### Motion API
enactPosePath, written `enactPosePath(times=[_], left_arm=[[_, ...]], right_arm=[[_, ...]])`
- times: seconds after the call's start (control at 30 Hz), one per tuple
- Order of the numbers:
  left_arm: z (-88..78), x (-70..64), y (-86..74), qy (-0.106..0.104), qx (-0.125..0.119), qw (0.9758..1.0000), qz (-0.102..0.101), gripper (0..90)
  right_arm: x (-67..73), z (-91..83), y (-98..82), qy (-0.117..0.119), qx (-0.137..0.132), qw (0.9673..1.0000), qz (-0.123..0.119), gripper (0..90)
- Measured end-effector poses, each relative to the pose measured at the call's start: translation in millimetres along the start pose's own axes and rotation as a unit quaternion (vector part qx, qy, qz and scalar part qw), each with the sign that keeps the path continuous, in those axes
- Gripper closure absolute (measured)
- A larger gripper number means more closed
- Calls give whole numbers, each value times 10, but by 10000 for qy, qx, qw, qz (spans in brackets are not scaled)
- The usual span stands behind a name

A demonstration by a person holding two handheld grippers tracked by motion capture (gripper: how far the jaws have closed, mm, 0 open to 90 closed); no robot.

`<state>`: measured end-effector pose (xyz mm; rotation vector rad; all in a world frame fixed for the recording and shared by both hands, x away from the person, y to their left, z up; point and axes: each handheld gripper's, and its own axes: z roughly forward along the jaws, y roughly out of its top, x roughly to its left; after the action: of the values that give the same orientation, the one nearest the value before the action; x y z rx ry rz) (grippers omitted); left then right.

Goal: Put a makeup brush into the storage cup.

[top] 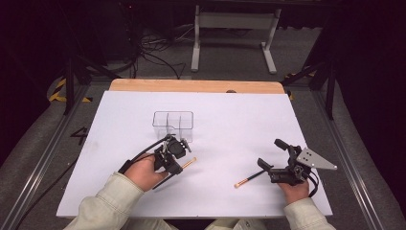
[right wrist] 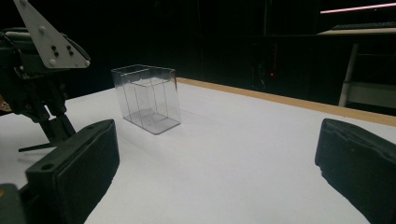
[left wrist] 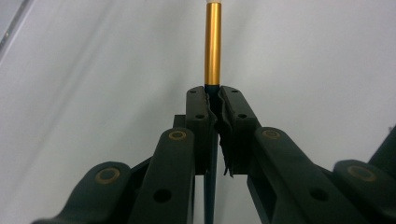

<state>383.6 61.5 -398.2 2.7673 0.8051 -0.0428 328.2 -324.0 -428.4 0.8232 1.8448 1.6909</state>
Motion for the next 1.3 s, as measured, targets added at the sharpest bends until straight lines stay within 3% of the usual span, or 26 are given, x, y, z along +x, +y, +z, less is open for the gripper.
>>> enactPosePath(times=[0.1, 0.53, 0.7, 0.83, 0.93, 0.97, 1.23, 1.3], left_arm=[[-85, -5, -15, -72, -178, 9998, 4, 829], [-277, -6, -56, -202, -519, 9984, 84, 829], [-385, -3, -82, -243, -796, 9965, 104, 828], [-427, 2, -103, -290, -1033, 9939, 244, 828], [-460, 37, -148, -379, -1397, 9891, 258, 828], [-460, 37, -148, -379, -1397, 9891, 258, 828], [-571, 82, -243, -408, -2160, 9753, 224, 828], [-589, 89, -265, -465, -2358, 9701, 350, 828]], right_arm=[[0, 1, 0, 1, 0, 10000, 2, 2], [1, -3, 2, 81, -104, 9999, 68, 2], [1, -6, 3, 85, -115, 9999, 51, 2], [4, -5, 4, 100, -114, 9999, 30, 2], [4, -3, 2, 93, -106, 9999, 33, 2], [5, -4, 2, 102, -102, 9999, 19, 1], [9, 5, 0, 121, -78, 9999, -12, 1], [10, 5, 0, 128, -82, 9999, -2, 1]])
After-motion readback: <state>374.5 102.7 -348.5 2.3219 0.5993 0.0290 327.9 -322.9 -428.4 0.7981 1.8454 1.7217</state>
